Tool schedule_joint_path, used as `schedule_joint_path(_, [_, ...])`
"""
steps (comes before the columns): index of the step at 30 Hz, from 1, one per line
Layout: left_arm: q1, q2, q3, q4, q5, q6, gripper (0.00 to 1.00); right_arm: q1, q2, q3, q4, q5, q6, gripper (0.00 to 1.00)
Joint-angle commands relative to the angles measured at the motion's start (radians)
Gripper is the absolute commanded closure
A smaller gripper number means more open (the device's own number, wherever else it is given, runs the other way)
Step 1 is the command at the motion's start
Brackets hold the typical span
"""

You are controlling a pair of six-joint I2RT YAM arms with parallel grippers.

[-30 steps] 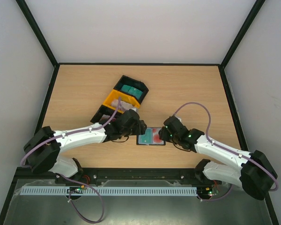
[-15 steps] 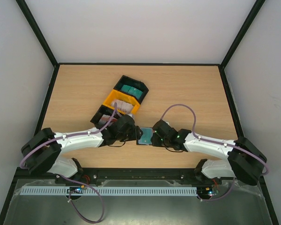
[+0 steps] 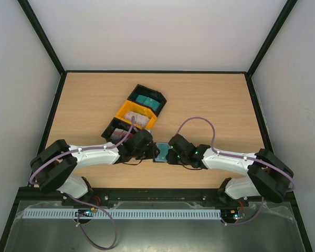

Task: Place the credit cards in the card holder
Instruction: Turn over the card slot in the card holder.

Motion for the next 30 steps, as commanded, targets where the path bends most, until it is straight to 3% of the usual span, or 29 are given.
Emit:
schedule_joint_path(1, [0.008,0.025,-0.005,0.019,0.031,0.013,0.69,0.008,0.028,-0.014,0.036,-0.002,-0.008,0.76])
schedule_joint_path(10, [0.009,0.07,-0.004,0.048,0.062,0.02,0.7,0.008,0.082,-0.032,0.082,-0.009,-0.003,0.8])
schedule_joint_path(30, [0.029,0.11,-0.021,0.118,0.062,0.003,0.7,0.007,0.11,-0.062,0.004,0.139,0.101,0.94])
